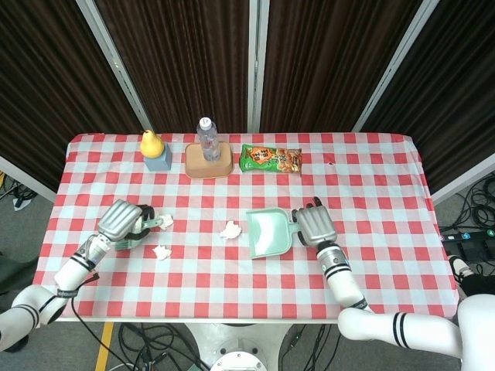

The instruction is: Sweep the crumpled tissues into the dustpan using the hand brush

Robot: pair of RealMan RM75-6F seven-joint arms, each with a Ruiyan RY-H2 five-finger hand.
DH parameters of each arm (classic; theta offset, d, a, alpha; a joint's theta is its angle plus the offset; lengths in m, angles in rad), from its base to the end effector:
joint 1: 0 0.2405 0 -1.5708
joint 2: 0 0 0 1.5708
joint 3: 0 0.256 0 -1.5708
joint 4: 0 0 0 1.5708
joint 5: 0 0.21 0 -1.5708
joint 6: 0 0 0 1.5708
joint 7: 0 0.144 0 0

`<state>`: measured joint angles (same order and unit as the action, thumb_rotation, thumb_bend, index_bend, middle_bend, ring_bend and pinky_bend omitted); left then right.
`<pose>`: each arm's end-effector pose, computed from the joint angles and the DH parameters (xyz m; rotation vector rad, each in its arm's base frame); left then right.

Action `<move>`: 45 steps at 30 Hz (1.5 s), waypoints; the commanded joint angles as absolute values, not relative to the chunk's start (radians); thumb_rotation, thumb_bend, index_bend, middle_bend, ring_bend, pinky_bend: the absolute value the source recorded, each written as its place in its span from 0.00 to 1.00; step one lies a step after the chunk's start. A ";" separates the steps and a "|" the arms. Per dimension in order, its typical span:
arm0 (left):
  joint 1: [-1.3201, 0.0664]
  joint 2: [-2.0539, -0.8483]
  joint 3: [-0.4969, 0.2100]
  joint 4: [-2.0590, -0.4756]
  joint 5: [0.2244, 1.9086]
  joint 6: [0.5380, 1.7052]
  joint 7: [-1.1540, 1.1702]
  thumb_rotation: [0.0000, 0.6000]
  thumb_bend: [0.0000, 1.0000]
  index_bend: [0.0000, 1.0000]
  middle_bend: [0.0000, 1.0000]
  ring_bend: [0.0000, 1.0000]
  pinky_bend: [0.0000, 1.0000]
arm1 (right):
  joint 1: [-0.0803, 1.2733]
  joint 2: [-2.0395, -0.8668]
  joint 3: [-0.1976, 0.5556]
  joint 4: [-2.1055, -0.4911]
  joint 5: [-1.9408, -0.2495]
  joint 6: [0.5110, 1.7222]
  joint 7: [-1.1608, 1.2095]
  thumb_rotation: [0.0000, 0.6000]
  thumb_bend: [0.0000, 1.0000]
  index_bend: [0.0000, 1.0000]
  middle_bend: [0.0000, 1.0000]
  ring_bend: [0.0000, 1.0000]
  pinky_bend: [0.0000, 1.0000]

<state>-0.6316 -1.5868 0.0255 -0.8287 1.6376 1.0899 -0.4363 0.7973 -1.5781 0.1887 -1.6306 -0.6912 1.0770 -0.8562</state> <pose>-0.2776 0.3542 0.0207 -1.9379 -0.8869 -0.9617 -0.1391 -0.3323 -0.0254 1.8315 -0.8924 0.5972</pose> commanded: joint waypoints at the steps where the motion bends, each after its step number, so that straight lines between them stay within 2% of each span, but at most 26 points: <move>1: -0.668 -1.616 0.020 -0.812 1.652 1.083 -0.479 1.00 0.41 0.50 0.54 0.68 0.88 | 0.812 -1.604 0.178 -1.608 -0.691 1.076 -0.861 1.00 0.41 0.60 0.52 0.30 0.14; 14: -0.776 -1.670 0.011 -0.827 1.676 1.048 -0.504 1.00 0.41 0.50 0.54 0.68 0.88 | 0.867 -1.714 0.186 -1.511 -0.664 1.071 -0.869 1.00 0.41 0.60 0.53 0.30 0.14; 31: -0.854 -1.650 -0.011 -1.025 1.670 1.045 -0.551 1.00 0.41 0.50 0.54 0.67 0.88 | 0.924 -1.796 0.226 -1.433 -0.613 1.045 -0.849 1.00 0.42 0.60 0.53 0.30 0.14; 37: -0.806 -1.567 -0.016 -1.109 1.641 1.109 -0.503 1.00 0.41 0.50 0.54 0.67 0.88 | 0.932 -1.800 0.218 -1.416 -0.630 1.028 -0.834 1.00 0.42 0.60 0.53 0.30 0.14; 45: -0.673 -1.474 0.003 -1.215 1.533 1.150 -0.391 1.00 0.42 0.50 0.54 0.67 0.88 | 0.938 -1.789 0.206 -1.403 -0.653 1.002 -0.813 1.00 0.42 0.60 0.53 0.30 0.14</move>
